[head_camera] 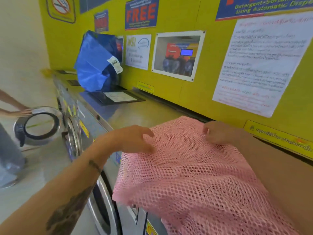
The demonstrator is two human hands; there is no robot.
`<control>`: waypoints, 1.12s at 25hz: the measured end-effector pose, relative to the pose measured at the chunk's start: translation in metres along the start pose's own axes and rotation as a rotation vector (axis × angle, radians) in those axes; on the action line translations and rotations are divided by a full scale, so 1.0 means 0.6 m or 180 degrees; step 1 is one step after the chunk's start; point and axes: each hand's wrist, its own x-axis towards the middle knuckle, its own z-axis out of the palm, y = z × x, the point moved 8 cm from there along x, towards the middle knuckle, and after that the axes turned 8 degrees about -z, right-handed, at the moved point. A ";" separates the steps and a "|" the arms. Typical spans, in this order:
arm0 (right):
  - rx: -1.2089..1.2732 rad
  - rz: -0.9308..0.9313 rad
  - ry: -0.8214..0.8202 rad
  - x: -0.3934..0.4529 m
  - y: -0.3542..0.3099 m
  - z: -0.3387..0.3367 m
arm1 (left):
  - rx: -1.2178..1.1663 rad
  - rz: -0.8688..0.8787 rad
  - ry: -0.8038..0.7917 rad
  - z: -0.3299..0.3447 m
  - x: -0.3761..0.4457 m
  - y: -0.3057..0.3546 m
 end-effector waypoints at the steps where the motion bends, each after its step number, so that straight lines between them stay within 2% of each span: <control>1: -0.0096 0.0021 0.0137 -0.003 0.004 -0.006 | 0.0030 -0.0007 0.0179 -0.002 0.002 0.001; 4: -0.0159 0.0180 0.0454 -0.020 0.027 -0.016 | -0.0047 -0.0094 0.0568 -0.010 0.015 -0.003; 8: 0.0427 0.0225 0.0609 -0.039 0.060 -0.021 | 0.0201 -0.0209 0.0898 -0.015 0.042 -0.014; 10: 0.0431 0.0152 0.0682 -0.060 0.080 -0.039 | 0.0207 0.0023 0.1208 -0.026 0.050 0.017; 12: 0.0205 0.0220 0.0486 -0.097 0.110 -0.054 | 0.0014 0.0559 0.1306 -0.026 0.056 0.086; 16: 0.0160 0.0704 -0.0397 -0.216 0.175 -0.042 | -0.0351 0.1493 0.0788 0.009 0.074 0.232; 18: 0.0197 0.0963 -0.0446 -0.285 0.205 -0.038 | -0.0147 0.1629 0.0210 0.049 0.099 0.275; 21: 0.0401 0.1337 -0.0221 -0.379 0.244 -0.009 | 0.0875 0.1467 -0.0441 0.126 0.142 0.284; 23: 0.0384 0.1454 -0.0278 -0.430 0.262 0.030 | 0.1066 0.1422 -0.0411 0.144 0.167 0.289; 25: 0.0388 0.1511 -0.0324 -0.468 0.276 0.060 | 0.1002 0.1569 -0.0165 0.135 0.176 0.303; 28: 0.0662 0.1575 0.0129 -0.510 0.305 0.028 | 0.0974 0.1895 0.0203 0.103 0.145 0.333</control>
